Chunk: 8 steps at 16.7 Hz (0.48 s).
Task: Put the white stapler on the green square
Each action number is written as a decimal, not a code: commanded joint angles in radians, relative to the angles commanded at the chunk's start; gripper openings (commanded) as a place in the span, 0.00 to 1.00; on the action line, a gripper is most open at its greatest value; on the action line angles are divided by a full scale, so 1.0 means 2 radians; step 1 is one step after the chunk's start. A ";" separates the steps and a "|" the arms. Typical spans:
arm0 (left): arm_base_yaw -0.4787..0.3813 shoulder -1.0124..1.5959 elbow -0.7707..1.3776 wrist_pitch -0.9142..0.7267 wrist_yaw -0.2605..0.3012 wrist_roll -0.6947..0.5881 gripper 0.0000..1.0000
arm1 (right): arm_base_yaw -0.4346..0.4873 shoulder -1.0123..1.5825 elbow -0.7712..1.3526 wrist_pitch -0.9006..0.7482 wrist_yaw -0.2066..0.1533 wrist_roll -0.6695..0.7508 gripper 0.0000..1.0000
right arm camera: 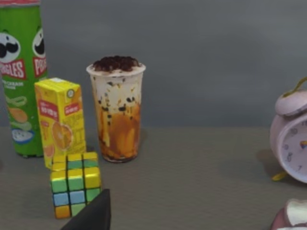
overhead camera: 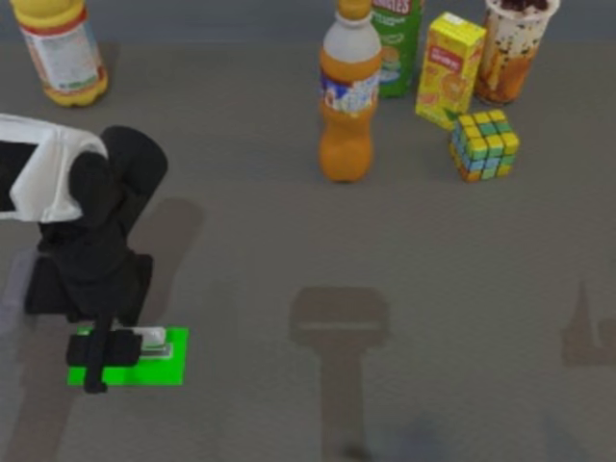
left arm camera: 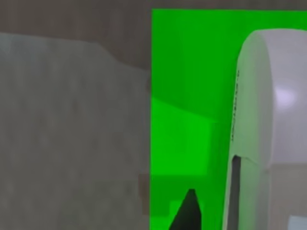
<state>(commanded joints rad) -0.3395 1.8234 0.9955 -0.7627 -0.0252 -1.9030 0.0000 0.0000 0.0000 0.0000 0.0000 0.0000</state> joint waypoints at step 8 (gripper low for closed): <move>0.000 0.000 0.000 0.000 0.000 0.000 1.00 | 0.000 0.000 0.000 0.000 0.000 0.000 1.00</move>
<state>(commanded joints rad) -0.3395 1.8234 0.9955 -0.7627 -0.0252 -1.9030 0.0000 0.0000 0.0000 0.0000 0.0000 0.0000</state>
